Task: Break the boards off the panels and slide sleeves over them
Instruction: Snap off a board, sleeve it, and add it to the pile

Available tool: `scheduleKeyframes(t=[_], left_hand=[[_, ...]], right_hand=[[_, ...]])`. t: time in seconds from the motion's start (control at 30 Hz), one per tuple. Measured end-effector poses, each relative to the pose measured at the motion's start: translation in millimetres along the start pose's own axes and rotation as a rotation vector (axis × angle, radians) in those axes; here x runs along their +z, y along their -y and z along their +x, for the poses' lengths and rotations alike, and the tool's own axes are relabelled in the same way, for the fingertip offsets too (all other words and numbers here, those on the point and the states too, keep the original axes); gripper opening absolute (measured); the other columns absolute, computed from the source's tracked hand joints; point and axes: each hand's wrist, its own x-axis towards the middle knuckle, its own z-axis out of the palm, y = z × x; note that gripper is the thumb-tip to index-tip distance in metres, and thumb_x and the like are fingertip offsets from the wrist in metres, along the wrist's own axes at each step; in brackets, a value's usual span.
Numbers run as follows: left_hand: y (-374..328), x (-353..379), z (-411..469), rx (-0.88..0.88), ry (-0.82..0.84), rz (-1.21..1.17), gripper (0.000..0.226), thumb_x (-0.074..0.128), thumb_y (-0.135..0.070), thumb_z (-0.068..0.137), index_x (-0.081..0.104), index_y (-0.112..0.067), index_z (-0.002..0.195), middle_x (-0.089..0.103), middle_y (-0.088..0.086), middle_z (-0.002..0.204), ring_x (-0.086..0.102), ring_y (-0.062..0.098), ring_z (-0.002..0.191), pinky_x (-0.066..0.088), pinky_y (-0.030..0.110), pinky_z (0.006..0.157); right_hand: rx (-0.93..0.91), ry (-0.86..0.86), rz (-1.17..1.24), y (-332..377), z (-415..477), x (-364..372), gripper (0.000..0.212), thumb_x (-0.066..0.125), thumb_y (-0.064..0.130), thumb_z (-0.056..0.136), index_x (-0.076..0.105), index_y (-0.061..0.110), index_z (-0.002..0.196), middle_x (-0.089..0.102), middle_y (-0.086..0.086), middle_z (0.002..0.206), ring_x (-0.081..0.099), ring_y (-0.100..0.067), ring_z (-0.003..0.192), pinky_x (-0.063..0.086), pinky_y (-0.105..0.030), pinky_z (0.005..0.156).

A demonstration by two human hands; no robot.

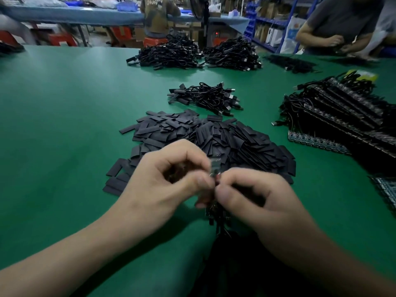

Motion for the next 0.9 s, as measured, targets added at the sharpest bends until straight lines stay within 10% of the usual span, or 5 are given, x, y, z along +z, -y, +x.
scheduleKeyframes(t=[0.2, 0.37, 0.57, 0.9], left_hand=[[-9, -40, 18, -0.16, -0.002, 1.102, 0.038, 0.052, -0.068, 0.081, 0.067, -0.034, 0.082, 0.061, -0.016, 0.066, 0.055, -0.001, 0.063, 0.048, 0.028, 0.063], [-22, -41, 15, -0.298, 0.271, 1.552, 0.059, 0.047, -0.091, 0.066, 0.062, -0.038, 0.086, 0.061, -0.015, 0.073, 0.061, 0.01, 0.07, 0.046, 0.024, 0.057], [-22, -45, 21, -0.298, 0.382, 1.647, 0.042, 0.052, -0.076, 0.082, 0.059, -0.043, 0.106, 0.063, -0.021, 0.095, 0.063, 0.004, 0.091, 0.053, 0.025, 0.073], [-20, -53, 23, -0.351, 0.418, 1.525, 0.025, 0.064, -0.062, 0.081, 0.067, -0.043, 0.097, 0.066, -0.021, 0.084, 0.066, 0.007, 0.083, 0.055, 0.026, 0.07]], right_hand=[[0.121, -0.122, 0.751, 25, 8, -42, 0.024, 0.051, 0.031, 0.095, 0.064, 0.018, 0.08, 0.044, 0.007, 0.046, 0.043, -0.007, 0.032, 0.037, -0.018, 0.035], [0.267, -0.238, 0.322, 30, 13, -80, 0.026, 0.057, 0.036, 0.09, 0.063, 0.017, 0.073, 0.029, 0.005, 0.045, 0.02, -0.006, 0.031, 0.01, -0.02, 0.035], [0.234, -0.134, -0.807, 10, 10, -59, 0.031, 0.049, 0.056, 0.09, 0.063, 0.032, 0.077, 0.063, 0.01, 0.064, 0.055, -0.006, 0.054, 0.037, -0.025, 0.049], [0.177, -0.033, -0.515, -15, 4, -25, 0.03, 0.043, 0.06, 0.092, 0.062, 0.037, 0.087, 0.064, 0.001, 0.075, 0.058, -0.015, 0.067, 0.049, -0.042, 0.065]])
